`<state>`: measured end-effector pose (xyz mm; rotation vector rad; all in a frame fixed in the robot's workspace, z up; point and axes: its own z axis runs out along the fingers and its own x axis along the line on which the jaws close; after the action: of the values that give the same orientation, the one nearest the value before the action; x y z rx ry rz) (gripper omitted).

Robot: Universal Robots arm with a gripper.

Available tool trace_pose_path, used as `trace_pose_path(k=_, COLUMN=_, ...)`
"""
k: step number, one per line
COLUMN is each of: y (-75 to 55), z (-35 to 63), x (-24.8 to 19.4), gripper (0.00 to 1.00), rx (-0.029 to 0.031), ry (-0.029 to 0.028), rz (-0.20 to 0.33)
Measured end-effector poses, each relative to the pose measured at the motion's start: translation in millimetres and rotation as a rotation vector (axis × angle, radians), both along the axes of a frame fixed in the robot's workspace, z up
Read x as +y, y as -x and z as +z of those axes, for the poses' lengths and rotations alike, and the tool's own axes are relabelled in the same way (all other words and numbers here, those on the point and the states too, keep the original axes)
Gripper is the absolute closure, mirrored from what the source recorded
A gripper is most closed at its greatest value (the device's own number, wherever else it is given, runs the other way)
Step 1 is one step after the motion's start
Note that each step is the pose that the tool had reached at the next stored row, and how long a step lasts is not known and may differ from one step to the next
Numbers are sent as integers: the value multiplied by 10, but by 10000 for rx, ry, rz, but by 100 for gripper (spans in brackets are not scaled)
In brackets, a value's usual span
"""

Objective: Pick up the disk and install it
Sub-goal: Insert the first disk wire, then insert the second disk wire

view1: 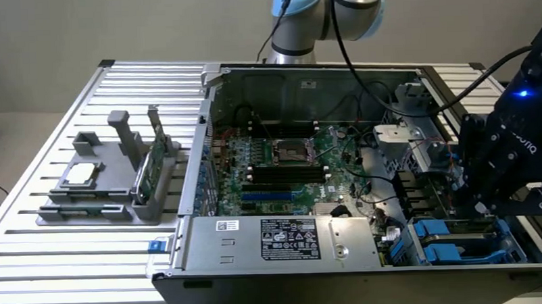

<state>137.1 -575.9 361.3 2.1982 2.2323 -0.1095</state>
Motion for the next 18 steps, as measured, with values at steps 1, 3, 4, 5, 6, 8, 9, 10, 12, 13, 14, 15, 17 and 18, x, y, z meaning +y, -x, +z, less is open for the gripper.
trace_pose_path(k=1, y=44, z=2, x=0, gripper=75, rx=0, ry=-1, rz=-1)
trace_pose_path(k=3, y=117, z=3, x=0, gripper=75, rx=0, ry=-1, rz=1)
trace_pose_path(k=4, y=140, z=3, x=0, gripper=75, rx=1, ry=0, rz=0)
trace_pose_path(k=5, y=150, z=2, x=2, gripper=75, rx=-3, ry=-2, rz=0)
trace_pose_path(k=6, y=151, z=2, x=2, gripper=75, rx=-6, ry=-2, rz=0)
trace_pose_path(k=8, y=151, z=2, x=2, gripper=75, rx=-8, ry=-1, rz=0)
trace_pose_path(k=9, y=150, z=2, x=2, gripper=75, rx=-9, ry=-1, rz=1)
trace_pose_path(k=10, y=151, z=3, x=2, gripper=75, rx=-11, ry=1, rz=1)
trace_pose_path(k=12, y=151, z=3, x=2, gripper=75, rx=-15, ry=0, rz=0)
trace_pose_path(k=13, y=151, z=3, x=2, gripper=75, rx=-15, ry=0, rz=0)
trace_pose_path(k=14, y=151, z=3, x=2, gripper=75, rx=-17, ry=0, rz=0)
trace_pose_path(k=15, y=151, z=3, x=2, gripper=75, rx=-17, ry=0, rz=0)
trace_pose_path(k=17, y=151, z=3, x=2, gripper=75, rx=-19, ry=-1, rz=0)
trace_pose_path(k=18, y=151, z=3, x=2, gripper=75, rx=-20, ry=0, rz=0)
